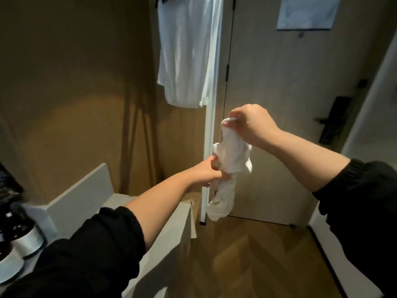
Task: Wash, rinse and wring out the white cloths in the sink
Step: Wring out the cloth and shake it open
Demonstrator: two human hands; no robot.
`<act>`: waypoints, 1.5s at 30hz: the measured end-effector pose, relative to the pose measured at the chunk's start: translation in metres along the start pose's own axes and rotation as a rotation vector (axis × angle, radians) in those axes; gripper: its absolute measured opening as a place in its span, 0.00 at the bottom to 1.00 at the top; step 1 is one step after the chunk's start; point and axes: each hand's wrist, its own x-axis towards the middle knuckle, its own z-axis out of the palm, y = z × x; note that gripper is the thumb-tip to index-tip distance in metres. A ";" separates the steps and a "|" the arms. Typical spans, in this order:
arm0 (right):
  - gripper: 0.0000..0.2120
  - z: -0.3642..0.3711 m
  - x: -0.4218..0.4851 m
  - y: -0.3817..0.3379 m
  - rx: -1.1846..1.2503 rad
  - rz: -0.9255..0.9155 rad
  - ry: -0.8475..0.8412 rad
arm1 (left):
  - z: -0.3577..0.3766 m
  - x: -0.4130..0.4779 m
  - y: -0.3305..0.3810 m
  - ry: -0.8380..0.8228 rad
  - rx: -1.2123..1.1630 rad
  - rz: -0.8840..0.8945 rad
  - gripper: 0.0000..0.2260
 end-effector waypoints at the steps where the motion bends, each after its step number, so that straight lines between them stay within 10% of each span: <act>1: 0.15 -0.003 -0.003 0.000 -0.028 0.001 -0.011 | 0.008 0.002 0.004 -0.008 0.013 0.025 0.27; 4: 0.13 -0.012 -0.010 0.006 -0.089 0.026 -0.023 | 0.031 0.000 0.017 0.064 -0.074 0.095 0.18; 8: 0.11 -0.018 -0.016 0.014 0.013 0.126 -0.050 | 0.027 0.008 0.023 0.301 -0.174 0.210 0.43; 13: 0.11 -0.015 -0.027 0.039 0.038 0.262 0.057 | 0.017 0.007 0.012 0.309 0.395 0.308 0.05; 19: 0.14 -0.018 -0.022 0.057 0.615 0.579 0.240 | 0.003 -0.008 -0.032 -0.067 1.144 0.016 0.06; 24: 0.09 -0.017 -0.008 0.031 1.243 0.455 0.065 | -0.003 0.000 -0.028 0.387 0.483 0.131 0.23; 28: 0.18 -0.022 0.014 0.019 1.680 0.323 0.019 | 0.010 0.006 -0.033 -0.044 0.230 0.033 0.44; 31: 0.14 -0.022 0.027 0.015 1.799 0.448 0.165 | 0.026 0.008 -0.050 -0.066 0.237 -0.094 0.30; 34: 0.11 0.000 0.021 0.034 1.726 0.595 0.253 | 0.032 0.011 -0.058 0.076 0.054 -0.047 0.12; 41: 0.28 0.096 -0.088 0.101 0.894 1.001 -0.288 | 0.019 0.015 -0.019 0.125 -0.459 -0.147 0.18; 45: 0.44 0.159 -0.158 0.105 1.145 1.179 -0.685 | 0.031 0.019 -0.018 0.094 -0.614 -0.242 0.18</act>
